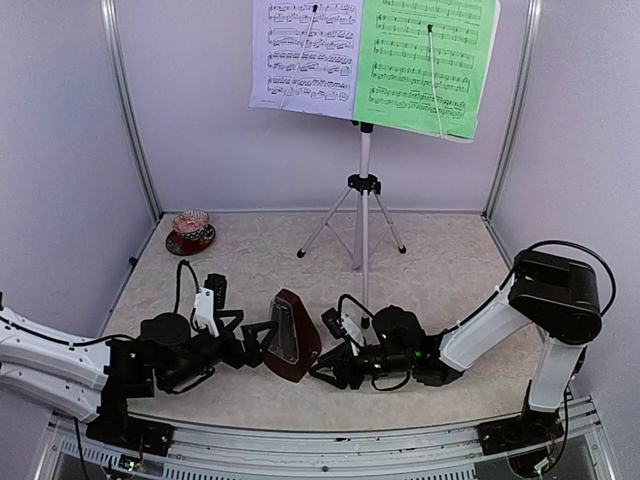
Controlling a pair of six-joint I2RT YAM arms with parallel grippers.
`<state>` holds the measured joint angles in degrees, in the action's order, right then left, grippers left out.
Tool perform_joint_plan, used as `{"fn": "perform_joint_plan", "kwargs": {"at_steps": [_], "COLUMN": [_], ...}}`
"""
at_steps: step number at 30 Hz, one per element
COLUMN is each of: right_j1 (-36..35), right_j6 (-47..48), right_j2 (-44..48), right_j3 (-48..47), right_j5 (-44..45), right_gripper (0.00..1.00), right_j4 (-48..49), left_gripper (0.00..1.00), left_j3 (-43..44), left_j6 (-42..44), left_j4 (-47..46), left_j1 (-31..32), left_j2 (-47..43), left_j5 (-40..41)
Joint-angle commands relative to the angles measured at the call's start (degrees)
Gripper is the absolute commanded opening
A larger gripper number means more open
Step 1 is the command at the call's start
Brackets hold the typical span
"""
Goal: Set up the instrument practice props
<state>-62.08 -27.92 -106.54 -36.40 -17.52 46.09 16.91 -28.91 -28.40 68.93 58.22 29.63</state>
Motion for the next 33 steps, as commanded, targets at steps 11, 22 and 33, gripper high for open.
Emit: {"fn": "perform_joint_plan", "kwargs": {"at_steps": [11, 22, 33], "right_j1": [-0.3, 0.6, 1.1], "right_j6": [1.2, 3.5, 2.3], "right_j2": [7.3, 7.3, 5.5], "right_j3": [7.0, 7.6, 8.7], "right_j5": [7.6, 12.7, 13.0], "right_gripper": [0.72, 0.81, 0.8], "right_j4": [2.2, 4.2, 8.6], "left_gripper": [0.99, 0.8, 0.47], "left_j3": [12.7, 17.6, 21.1], "left_j6": [7.2, 9.2, 12.4], "left_j4": [0.6, -1.0, 0.3], "left_j1": [2.4, -1.4, -0.2], "left_j2": [15.8, 25.4, 28.4], "left_j5": [5.6, -1.9, 0.0]}}
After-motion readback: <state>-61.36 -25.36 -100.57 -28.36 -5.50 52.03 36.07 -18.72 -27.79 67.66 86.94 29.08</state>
